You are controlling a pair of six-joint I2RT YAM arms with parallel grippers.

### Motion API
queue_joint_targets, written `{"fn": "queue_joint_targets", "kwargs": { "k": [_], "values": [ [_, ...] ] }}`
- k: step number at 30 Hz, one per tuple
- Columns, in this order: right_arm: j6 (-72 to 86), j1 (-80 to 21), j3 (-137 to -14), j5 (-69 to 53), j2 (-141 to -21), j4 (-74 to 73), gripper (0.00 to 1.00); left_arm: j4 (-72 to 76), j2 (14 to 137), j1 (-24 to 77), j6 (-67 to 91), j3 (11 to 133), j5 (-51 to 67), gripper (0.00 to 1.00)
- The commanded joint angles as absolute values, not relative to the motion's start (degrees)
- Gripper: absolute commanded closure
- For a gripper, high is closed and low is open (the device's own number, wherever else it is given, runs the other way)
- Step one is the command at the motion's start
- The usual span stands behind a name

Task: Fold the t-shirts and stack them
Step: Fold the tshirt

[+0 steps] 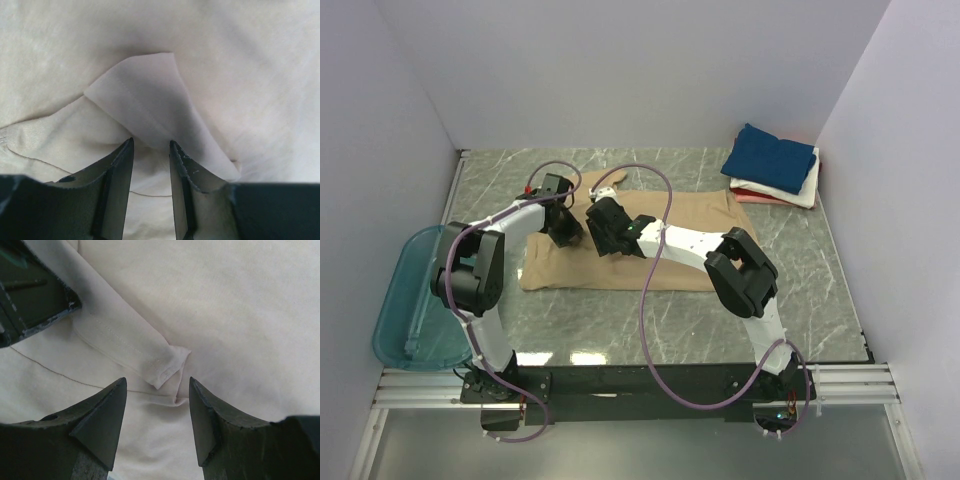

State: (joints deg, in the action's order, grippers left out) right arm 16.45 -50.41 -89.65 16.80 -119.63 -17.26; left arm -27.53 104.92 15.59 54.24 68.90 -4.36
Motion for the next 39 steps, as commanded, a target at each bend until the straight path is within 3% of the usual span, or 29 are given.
{"fn": "queue_joint_targets", "kwargs": {
  "k": [1,39],
  "values": [
    [16.26,-50.19,-89.65,16.7,-119.26,-14.94,0.41,-27.6,105.91,15.91,53.44,72.24,-4.66,0.6],
    [7.56,-53.61,-89.03,24.34,-124.45,-11.6,0.38,-28.56,111.09,15.91,52.12,80.42,-3.25,0.6]
  ]
}}
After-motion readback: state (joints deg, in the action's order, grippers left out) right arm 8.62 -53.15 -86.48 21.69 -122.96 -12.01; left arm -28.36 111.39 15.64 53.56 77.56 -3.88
